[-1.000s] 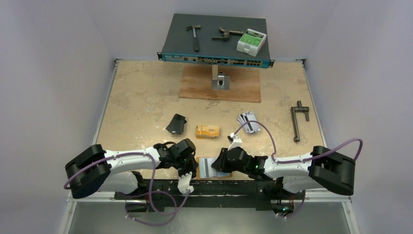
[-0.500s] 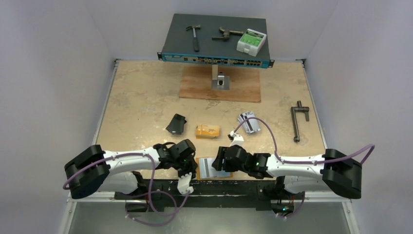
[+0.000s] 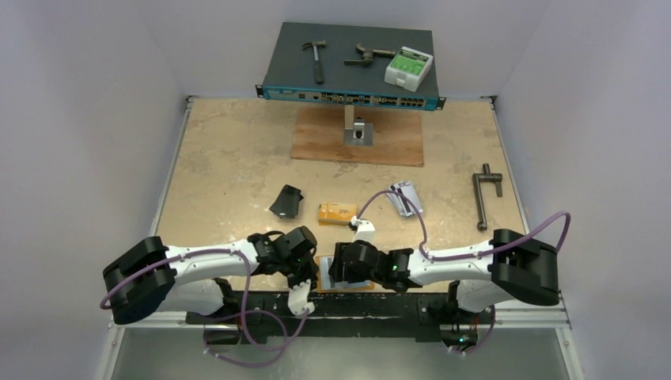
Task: Put the credit cards into the card holder
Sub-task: Insert the credit card into the card holder.
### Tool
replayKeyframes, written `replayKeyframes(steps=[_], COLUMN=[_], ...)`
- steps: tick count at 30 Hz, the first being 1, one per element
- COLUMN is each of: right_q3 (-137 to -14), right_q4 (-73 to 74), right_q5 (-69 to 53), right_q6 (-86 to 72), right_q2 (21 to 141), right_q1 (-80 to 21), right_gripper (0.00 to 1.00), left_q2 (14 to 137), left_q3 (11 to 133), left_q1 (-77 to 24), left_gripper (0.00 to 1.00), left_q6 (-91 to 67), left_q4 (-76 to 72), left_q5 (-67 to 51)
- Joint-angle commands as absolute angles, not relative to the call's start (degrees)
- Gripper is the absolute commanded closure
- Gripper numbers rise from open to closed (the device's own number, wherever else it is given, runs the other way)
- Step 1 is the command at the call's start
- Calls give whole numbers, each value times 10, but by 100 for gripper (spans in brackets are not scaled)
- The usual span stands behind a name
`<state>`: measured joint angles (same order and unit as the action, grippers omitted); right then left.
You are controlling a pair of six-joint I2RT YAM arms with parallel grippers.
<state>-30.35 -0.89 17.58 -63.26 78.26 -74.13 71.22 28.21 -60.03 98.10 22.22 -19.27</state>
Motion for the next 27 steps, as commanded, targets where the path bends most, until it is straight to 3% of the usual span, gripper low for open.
replayKeyframes(steps=[1, 12, 23, 27], right_q3=[-337, -376, -361, -373], right_q4=[-35, 19, 132, 268], right_q5=[185, 210, 247, 294], right_q6=[-641, -652, -663, -720], right_q2=[820, 828, 678, 644], right_q1=[-761, -788, -789, -789], right_gripper=[47, 46, 43, 39], left_q2=[707, 703, 691, 689], left_q3=[273, 268, 301, 327], left_q1=[-602, -603, -603, -600], left_gripper=[96, 96, 95, 93], left_q6=[971, 964, 915, 884], left_q4=[232, 223, 252, 276], left_q5=[-201, -205, -190, -181])
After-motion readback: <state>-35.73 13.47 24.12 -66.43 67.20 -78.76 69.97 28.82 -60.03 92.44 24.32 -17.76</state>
